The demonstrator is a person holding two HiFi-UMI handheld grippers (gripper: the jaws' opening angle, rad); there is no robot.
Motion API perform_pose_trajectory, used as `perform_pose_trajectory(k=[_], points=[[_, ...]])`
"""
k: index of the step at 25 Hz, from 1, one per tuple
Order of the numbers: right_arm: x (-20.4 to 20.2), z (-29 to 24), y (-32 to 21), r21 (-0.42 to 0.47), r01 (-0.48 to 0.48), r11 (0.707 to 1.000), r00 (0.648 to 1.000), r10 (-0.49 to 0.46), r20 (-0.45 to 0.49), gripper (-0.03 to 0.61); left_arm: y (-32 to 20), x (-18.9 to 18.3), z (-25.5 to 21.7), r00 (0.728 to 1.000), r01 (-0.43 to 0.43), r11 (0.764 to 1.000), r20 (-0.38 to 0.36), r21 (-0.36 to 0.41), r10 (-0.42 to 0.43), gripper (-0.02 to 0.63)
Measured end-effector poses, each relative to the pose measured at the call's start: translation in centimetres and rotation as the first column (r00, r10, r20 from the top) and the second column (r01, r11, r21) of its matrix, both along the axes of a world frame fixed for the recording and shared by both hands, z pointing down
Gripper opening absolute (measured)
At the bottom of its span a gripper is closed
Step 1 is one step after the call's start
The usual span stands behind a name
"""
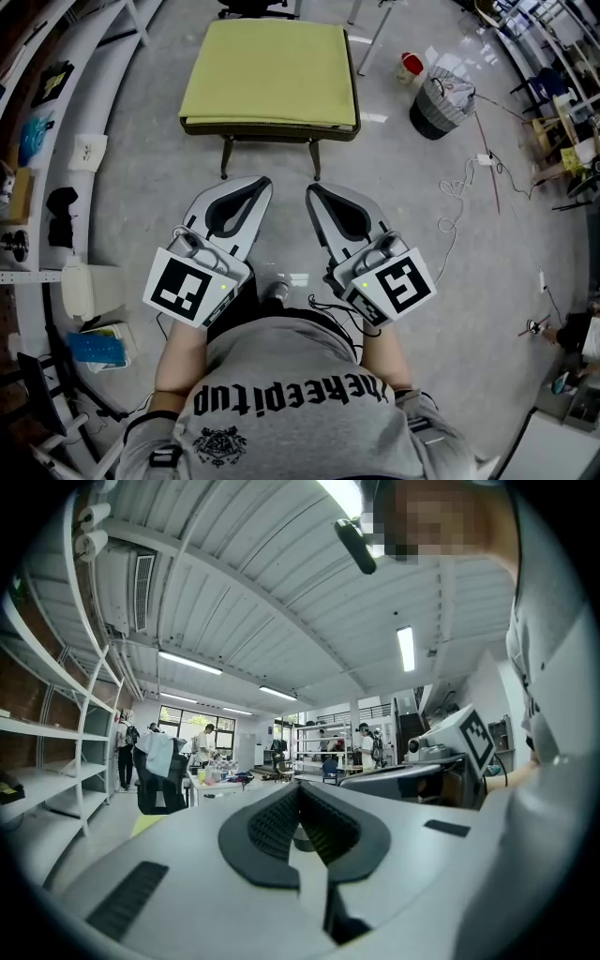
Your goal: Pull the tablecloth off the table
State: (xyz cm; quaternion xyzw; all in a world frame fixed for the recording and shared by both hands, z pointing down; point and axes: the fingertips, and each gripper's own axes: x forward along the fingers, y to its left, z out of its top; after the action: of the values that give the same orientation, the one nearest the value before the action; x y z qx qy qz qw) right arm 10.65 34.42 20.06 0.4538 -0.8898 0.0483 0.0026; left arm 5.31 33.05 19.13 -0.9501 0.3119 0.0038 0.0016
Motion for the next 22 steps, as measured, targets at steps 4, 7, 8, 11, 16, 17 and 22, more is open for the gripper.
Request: perform_pose_trajectory(k=[4, 7, 8, 11, 16, 17, 22], points=[[0.2, 0.2, -1.8, -0.010, -0.028, 1.000, 1.000, 0.028, 0.002, 0.011, -2.1, -0.1, 0.2, 1.000, -0.016, 1.000, -0.004, -0.009, 0.016, 0.015], [0.3, 0.3, -3.4, -0.017, -0.051, 0.999, 0.999, 0.052, 0.001, 0.011, -3.9, 0.1, 0.2, 0.999, -0.036, 0.999, 0.013, -0.002, 0.036, 0.014], [0.3, 0.3, -4.0, -0.019, -0.060, 0.998, 0.998, 0.060, 0.001, 0.011, -4.5, 0.1, 0.2, 0.999, -0.044, 0.999, 0.017, -0.001, 0.044, 0.014], [0.0, 0.2, -6.1, -0.023, -0.086, 0.996, 0.996, 0.086, 0.005, 0.011, -6.5, -0.1, 0.2, 0.997, -0.074, 0.997, 0.024, -0.006, 0.074, 0.014], [-0.8, 0.1, -9.8, -0.024, -0.125, 0.992, 0.992, 0.125, 0.012, 0.011, -10.2, -0.8, 0.3, 0.992, -0.118, 0.993, 0.036, -0.018, 0.118, 0.014], [-1.0, 0.1, -10.5, -0.025, -0.132, 0.991, 0.991, 0.133, 0.014, 0.011, -10.9, -1.0, 0.4, 0.991, -0.126, 0.992, 0.042, -0.020, 0.126, 0.014], [-1.9, 0.4, -14.1, -0.033, -0.169, 0.985, 0.985, 0.169, 0.021, 0.011, -14.3, -1.9, 0.8, 0.985, -0.160, 0.987, 0.061, -0.027, 0.161, 0.014]])
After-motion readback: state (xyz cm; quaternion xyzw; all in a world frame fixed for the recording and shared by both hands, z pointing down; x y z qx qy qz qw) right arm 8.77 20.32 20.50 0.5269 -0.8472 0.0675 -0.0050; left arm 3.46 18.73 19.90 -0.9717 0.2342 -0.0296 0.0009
